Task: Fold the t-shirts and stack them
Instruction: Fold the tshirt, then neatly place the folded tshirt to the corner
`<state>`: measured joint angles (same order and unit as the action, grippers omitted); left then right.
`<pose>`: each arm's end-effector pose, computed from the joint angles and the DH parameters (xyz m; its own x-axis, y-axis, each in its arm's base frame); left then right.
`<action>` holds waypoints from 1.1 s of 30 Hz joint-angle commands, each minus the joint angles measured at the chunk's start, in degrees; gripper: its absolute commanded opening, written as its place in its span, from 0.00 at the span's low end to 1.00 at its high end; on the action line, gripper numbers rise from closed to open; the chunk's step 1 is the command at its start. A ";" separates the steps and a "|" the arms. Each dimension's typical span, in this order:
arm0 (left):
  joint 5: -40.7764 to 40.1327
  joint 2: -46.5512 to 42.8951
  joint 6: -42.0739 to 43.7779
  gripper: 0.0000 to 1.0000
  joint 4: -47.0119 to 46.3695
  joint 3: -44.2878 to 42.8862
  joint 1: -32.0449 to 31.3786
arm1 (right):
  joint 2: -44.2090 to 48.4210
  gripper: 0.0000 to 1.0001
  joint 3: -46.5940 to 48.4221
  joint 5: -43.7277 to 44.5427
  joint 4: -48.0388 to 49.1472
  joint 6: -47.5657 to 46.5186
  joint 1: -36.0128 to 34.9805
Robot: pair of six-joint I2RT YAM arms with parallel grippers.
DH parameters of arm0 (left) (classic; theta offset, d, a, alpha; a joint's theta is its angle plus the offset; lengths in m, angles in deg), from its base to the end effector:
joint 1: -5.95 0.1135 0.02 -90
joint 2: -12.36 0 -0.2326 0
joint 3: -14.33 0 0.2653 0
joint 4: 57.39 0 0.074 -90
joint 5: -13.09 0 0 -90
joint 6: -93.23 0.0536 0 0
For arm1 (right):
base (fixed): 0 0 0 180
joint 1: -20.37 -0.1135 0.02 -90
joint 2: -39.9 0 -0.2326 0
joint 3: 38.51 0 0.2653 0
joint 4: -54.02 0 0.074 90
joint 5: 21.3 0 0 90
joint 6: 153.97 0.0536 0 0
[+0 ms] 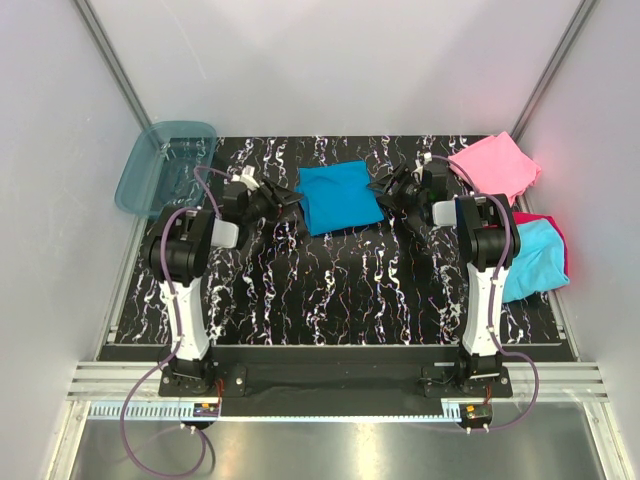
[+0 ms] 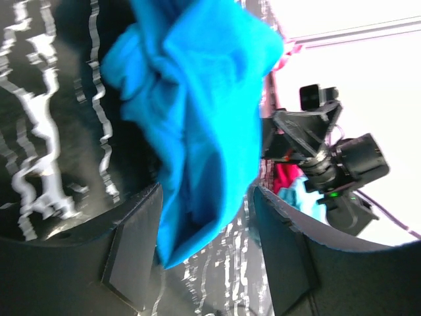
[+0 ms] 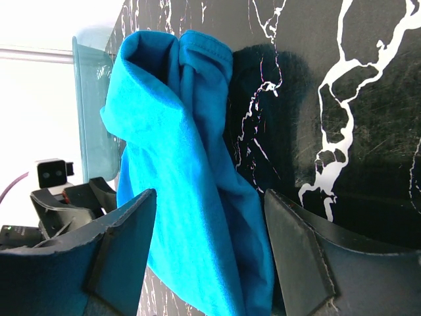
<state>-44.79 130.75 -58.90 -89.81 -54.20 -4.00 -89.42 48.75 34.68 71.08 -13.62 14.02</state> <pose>0.4044 -0.0999 0.0795 -0.7090 -0.6357 -0.3051 0.0410 0.3948 -0.9179 0.4655 0.0820 0.0657 -0.7266 0.5613 -0.3963 -0.0567 0.5258 0.8487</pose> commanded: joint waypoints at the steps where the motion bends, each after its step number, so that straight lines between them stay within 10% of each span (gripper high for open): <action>1: 3.03 1.32 -1.68 0.61 -4.87 -4.03 0.02 | -1.99 0.74 0.60 0.45 -4.46 -1.30 -0.24; 33: 1.54 4.92 5.35 0.60 8.67 -10.46 -2.79 | -2.08 0.72 0.43 1.15 -4.73 -1.48 0.20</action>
<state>-43.65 136.00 -54.37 -79.76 -63.14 -6.69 -89.55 49.25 34.70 70.14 -13.64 14.05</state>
